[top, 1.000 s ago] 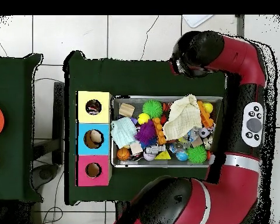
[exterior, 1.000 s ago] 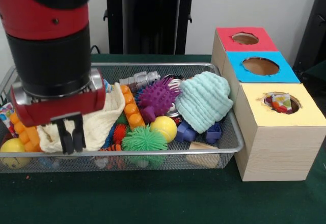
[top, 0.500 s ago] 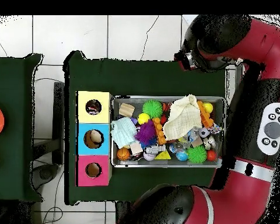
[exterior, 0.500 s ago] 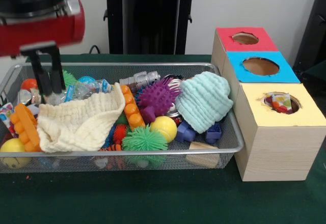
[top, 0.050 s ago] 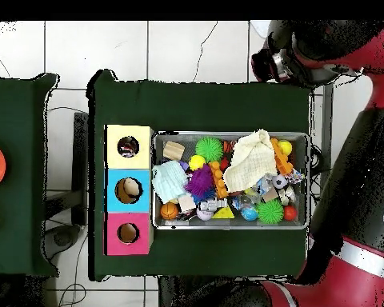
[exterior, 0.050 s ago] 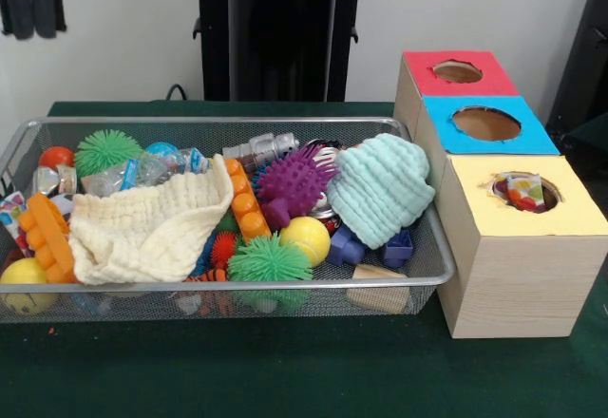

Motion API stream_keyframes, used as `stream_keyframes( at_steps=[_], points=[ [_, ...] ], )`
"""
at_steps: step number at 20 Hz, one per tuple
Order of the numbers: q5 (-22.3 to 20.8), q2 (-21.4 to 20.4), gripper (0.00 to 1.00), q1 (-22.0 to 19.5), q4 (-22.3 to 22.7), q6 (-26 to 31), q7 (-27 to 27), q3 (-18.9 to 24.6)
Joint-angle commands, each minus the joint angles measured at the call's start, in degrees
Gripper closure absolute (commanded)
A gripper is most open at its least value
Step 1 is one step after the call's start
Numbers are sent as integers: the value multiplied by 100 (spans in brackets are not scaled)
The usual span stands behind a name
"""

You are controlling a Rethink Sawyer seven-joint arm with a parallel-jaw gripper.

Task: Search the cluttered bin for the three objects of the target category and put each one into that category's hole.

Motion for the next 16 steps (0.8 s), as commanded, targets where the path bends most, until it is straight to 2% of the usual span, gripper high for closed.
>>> stream_keyframes(
  at_steps=[1,4,8,16],
  points=[
    [-198,428,0,-316,423,49,-2168,416],
    [-238,461,0,-355,468,49,-2327,396],
    [-196,432,0,-418,756,-284,-2319,320],
    [-266,672,0,-395,522,-396,-2422,378]
  ],
)
